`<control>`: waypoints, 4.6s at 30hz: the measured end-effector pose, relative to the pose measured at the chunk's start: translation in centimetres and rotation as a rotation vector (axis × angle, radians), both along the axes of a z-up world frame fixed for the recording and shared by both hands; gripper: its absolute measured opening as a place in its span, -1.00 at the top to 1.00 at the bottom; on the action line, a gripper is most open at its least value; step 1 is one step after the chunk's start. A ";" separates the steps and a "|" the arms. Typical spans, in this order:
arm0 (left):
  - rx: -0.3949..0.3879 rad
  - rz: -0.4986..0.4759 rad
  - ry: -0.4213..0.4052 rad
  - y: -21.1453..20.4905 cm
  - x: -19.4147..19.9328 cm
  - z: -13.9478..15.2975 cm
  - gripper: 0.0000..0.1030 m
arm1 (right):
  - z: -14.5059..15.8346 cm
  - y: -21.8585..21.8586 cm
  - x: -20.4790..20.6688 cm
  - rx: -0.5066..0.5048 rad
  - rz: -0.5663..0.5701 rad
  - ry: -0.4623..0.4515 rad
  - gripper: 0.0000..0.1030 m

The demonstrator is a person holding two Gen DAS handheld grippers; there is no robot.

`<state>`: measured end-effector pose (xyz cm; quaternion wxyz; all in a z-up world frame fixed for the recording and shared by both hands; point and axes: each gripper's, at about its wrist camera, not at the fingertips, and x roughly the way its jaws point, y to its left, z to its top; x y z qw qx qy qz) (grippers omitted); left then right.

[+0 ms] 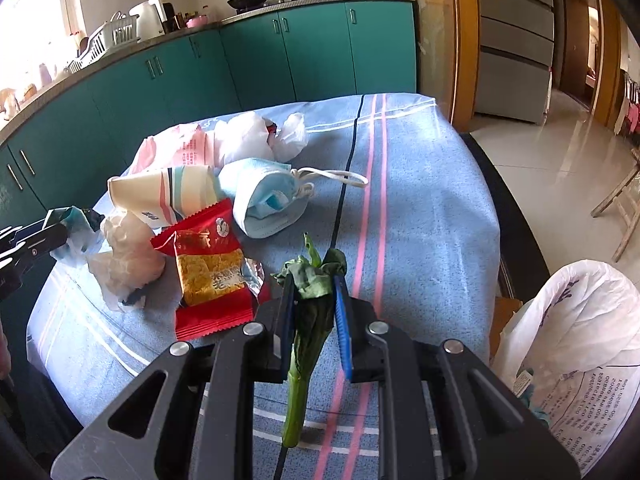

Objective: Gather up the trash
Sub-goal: 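Grasp the dark green crumpled bag with the left gripper while the right gripper holds the stalk, then carry the green bag and vegetable stalk over the bin and release both, then grasp the white tissue with the left gripper while the right gripper approaches the red snack packet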

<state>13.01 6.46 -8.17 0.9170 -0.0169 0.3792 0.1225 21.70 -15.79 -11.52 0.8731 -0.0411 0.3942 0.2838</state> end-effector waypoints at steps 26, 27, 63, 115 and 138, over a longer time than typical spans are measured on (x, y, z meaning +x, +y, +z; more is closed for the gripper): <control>0.020 -0.020 0.000 -1.1 -0.8 -0.1 0.49 | 0.6 -0.1 -0.9 0.010 0.004 -0.044 0.63; 0.023 -0.023 -0.005 -1.3 -0.9 0.0 0.50 | 0.7 -0.2 -0.9 0.016 0.003 -0.046 0.63; -0.184 -0.585 -0.104 -18.2 4.6 2.3 0.61 | -0.3 -25.2 -3.6 0.280 -0.962 -0.087 0.63; 0.007 0.003 -0.037 -5.8 3.7 -2.2 -0.61 | -1.0 -17.5 0.1 0.142 -0.633 -0.029 -0.53; -0.125 -0.006 0.051 1.6 -0.4 -2.9 0.27 | -1.3 10.3 0.4 -0.061 0.077 0.069 0.28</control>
